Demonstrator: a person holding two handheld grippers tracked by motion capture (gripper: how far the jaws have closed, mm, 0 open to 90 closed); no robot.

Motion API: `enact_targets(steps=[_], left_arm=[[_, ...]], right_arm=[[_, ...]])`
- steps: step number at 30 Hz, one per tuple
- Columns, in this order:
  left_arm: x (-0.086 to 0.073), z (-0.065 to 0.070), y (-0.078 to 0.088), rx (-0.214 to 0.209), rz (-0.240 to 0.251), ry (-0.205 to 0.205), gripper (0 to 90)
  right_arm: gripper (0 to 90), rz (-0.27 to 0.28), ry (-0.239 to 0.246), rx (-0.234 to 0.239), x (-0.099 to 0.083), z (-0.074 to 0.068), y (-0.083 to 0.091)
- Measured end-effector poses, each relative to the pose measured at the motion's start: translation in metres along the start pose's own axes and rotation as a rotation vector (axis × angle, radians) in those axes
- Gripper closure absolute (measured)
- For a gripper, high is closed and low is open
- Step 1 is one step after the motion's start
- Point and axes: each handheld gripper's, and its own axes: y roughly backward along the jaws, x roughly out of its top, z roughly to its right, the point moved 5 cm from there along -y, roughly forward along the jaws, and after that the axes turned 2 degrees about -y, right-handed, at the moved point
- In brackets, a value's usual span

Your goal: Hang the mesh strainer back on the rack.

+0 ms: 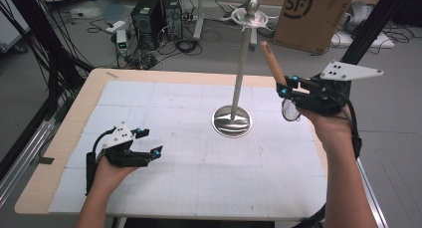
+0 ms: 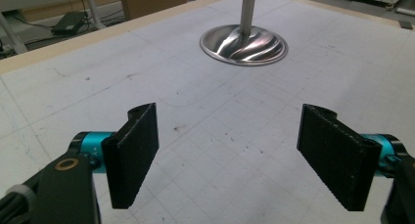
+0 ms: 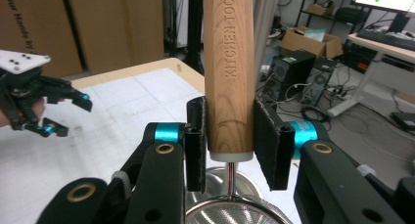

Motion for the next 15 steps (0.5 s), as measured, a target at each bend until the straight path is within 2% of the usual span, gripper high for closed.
enact_targets(steps=[1,2,4,7,15], left_arm=[[0.0,0.0,0.0,0.0,0.002,0.004,24.0],[0.0,-0.001,0.0,0.002,0.001,0.001,24.0],[0.0,-0.001,0.0,0.003,-0.002,0.001,23.9],[-0.001,-0.001,0.0,0.003,-0.003,0.002,23.9],[0.0,-0.002,0.002,0.004,0.004,0.005,24.0]], right_arm=[[68.1,-0.004,-0.01,-0.005,0.002,0.001,0.001],[68.1,0.003,0.008,-0.012,0.005,0.003,0.001],[68.1,0.0,0.002,-0.032,0.009,0.006,0.004],[68.1,0.031,0.004,-0.044,0.015,0.01,0.007],[68.0,0.025,0.023,-0.06,0.024,0.015,0.005]])
